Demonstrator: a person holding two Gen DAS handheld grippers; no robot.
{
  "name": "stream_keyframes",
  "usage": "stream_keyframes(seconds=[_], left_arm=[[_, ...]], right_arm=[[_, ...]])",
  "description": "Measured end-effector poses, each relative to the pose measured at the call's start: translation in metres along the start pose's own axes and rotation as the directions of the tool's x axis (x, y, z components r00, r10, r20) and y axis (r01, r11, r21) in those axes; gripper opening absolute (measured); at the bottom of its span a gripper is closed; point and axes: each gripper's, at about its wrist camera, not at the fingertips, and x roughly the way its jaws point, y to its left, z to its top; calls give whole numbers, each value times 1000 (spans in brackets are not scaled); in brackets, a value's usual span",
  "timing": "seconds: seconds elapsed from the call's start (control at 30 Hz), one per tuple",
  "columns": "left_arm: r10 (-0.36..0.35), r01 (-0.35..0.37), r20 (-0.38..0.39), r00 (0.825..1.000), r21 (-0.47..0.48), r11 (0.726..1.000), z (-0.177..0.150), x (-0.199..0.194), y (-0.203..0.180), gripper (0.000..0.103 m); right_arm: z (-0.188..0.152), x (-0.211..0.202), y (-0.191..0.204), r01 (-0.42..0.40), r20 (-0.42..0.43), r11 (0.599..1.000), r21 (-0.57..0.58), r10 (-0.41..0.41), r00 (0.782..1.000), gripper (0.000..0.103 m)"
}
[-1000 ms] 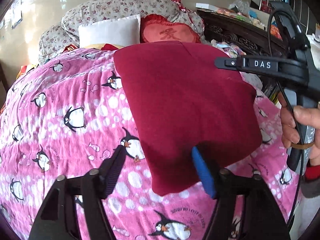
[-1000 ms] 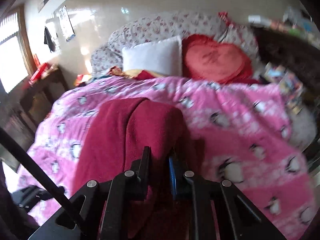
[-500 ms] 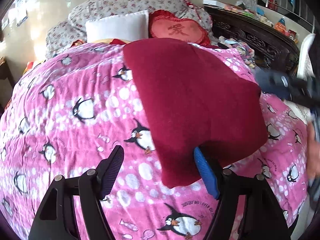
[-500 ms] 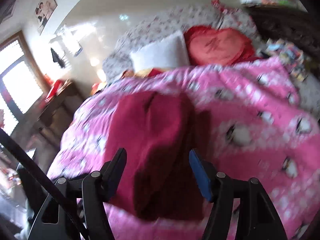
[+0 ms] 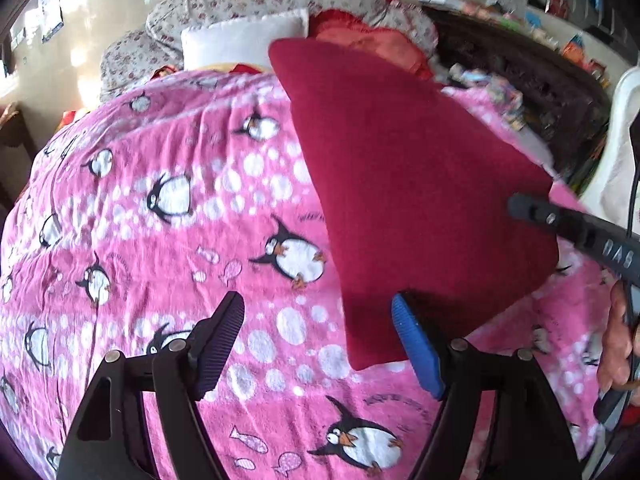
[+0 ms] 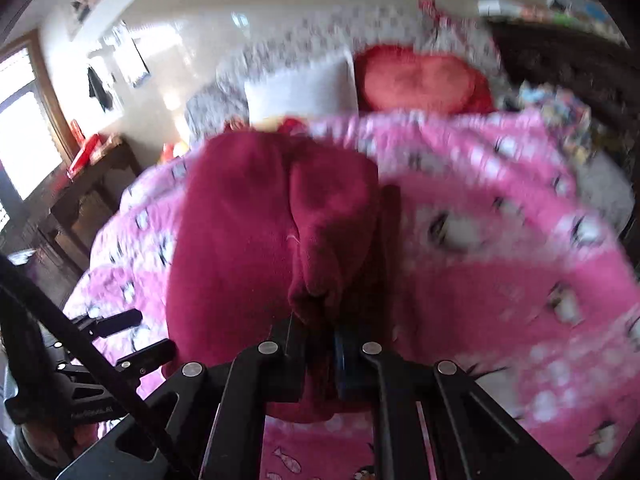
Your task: Fold small clothes
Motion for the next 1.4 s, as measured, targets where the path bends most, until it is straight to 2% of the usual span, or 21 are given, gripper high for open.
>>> stream_keyframes(seconds=[0.1,0.17,0.27,0.33,0.4,0.47,0.57,0.63,0.7,0.9,1.0,1.07,1.1,1.17,1.27,1.4], left_arm=[[-6,6,-4,1000,-6,1000,0,0,6,76],[1,0,16,1000,-14,1000,4,-9,12,76],[11,-8,70,997,-40,999,19,-22,20,76],[5,-1,85,996,-52,999,31,-24,20,76],[28,-22,98,995,-64,998,44,-20,17,76],[46,-38,99,994,-75,996,56,-10,14,76],[77,-69,94,993,-78,995,66,10,8,80],[79,-71,95,992,-84,994,68,20,6,85],[87,-79,102,991,-81,994,69,28,4,89],[101,-89,116,988,-101,991,67,26,5,90],[95,-83,113,989,-103,991,63,16,6,90],[86,-74,119,989,-106,992,59,5,9,90],[82,-68,126,989,-109,992,57,0,12,90],[58,-43,132,990,-114,993,54,-8,17,90],[13,6,128,992,-150,989,50,-13,27,90],[-69,97,126,990,-236,967,49,-9,41,90]], right_arm=[[-2,2,-1,1,10,1000,11,-1,1000,15],[1,-17,-9,-25,35,998,54,23,999,36],[12,-49,-4,-28,124,999,41,22,992,36],[20,-53,8,-32,141,999,8,30,989,36],[30,-43,21,-30,132,999,-33,34,991,34],[35,-28,28,-4,115,998,-66,12,993,27],[38,-2,26,91,82,993,-81,-85,993,26],[35,19,11,86,46,995,-46,-84,995,26],[33,29,1,72,44,997,-23,-71,996,25],[34,23,-2,42,41,999,-5,-42,998,26],[31,5,0,5,69,1000,24,-6,998,40],[27,-11,0,13,109,999,44,-17,994,80],[25,-17,0,15,135,998,57,-22,991,86],[23,-25,-3,15,150,997,69,-25,988,89],[23,-25,-10,17,121,997,81,-27,992,92],[22,-17,-21,-28,110,992,124,15,994,97]])
